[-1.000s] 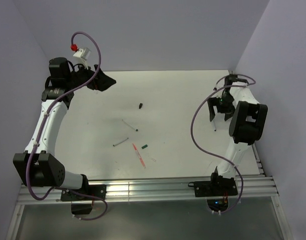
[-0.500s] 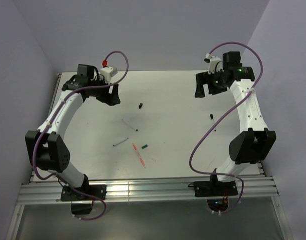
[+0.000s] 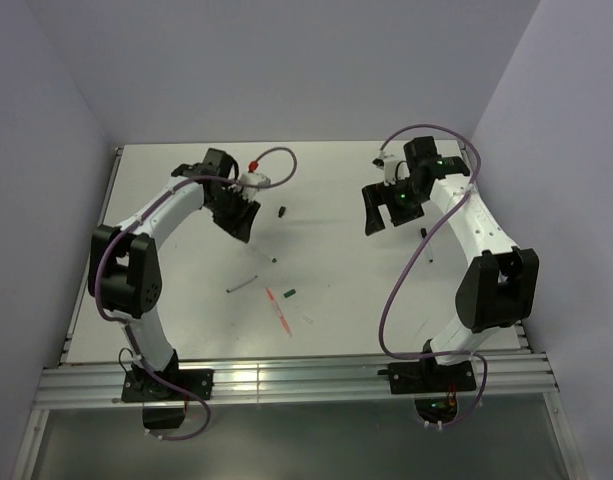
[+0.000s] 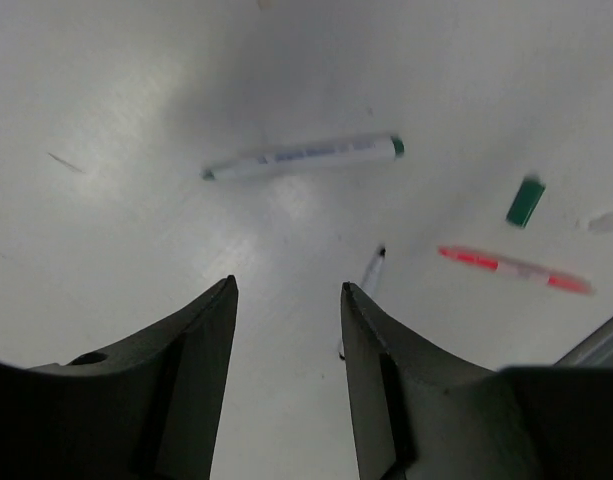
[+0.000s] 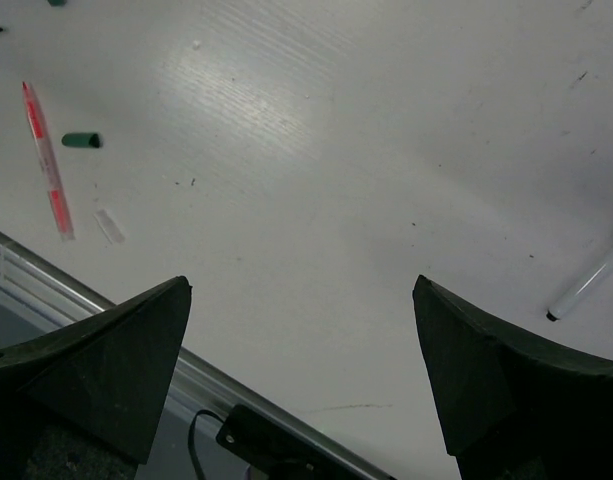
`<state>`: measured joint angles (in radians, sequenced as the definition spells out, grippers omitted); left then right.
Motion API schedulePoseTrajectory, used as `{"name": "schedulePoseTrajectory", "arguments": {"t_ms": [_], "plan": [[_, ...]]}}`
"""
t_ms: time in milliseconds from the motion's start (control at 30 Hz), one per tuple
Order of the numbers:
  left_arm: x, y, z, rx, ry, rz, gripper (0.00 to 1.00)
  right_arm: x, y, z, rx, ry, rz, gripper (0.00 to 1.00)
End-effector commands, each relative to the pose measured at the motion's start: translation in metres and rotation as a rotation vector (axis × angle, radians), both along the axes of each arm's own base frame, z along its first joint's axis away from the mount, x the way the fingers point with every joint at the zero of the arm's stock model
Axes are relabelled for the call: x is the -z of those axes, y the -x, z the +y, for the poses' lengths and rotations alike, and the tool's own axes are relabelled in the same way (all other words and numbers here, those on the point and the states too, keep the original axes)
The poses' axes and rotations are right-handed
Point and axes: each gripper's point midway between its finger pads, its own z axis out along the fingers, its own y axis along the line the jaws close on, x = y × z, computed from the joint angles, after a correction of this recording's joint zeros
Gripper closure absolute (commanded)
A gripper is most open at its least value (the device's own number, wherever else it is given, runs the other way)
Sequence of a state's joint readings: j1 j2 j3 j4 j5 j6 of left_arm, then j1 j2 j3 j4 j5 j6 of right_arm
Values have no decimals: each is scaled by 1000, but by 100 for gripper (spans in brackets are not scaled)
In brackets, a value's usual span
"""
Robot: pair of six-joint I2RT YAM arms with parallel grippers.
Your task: Insert the pens into the pen caps
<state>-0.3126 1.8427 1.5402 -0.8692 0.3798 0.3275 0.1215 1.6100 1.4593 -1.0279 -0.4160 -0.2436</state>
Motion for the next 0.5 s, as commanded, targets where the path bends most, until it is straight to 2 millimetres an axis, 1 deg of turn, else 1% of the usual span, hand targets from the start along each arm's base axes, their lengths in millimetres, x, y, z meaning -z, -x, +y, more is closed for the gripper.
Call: {"name": "schedulePoseTrajectory", "arguments": {"t_ms": [0, 33, 67, 100, 133, 200, 233, 300, 333, 433, 467], "plan": [[7, 52, 14, 102, -135, 42, 49, -22, -15, -2, 37, -5, -119, 0], [8, 56, 17, 106, -160, 29, 48, -22, -15, -2, 39, -8, -118, 0], [11, 64, 13, 128, -172, 31, 48, -24, -16, -1, 42, -13, -122, 0], [21, 75, 15, 133, -188, 58, 47, -25, -16, -1, 41, -14, -123, 0], [24, 78, 13, 138, -194, 54, 47, -27, -17, 0, 42, -12, -128, 0], [37, 93, 11, 162, -221, 83, 47, -28, -17, -2, 46, -4, -134, 0], [40, 95, 5, 180, -226, 68, 47, -28, -16, -2, 44, -1, -136, 0], [47, 100, 5, 185, -248, 63, 48, -27, -16, -4, 48, 11, -136, 0], [49, 100, 0, 194, -251, 48, 48, -24, -16, -6, 50, 19, -132, 0], [56, 97, -1, 193, -279, 28, 50, -24, -18, -6, 50, 23, -135, 0], [60, 99, -1, 201, -293, 25, 52, -25, -18, -6, 50, 22, -137, 0]]}}
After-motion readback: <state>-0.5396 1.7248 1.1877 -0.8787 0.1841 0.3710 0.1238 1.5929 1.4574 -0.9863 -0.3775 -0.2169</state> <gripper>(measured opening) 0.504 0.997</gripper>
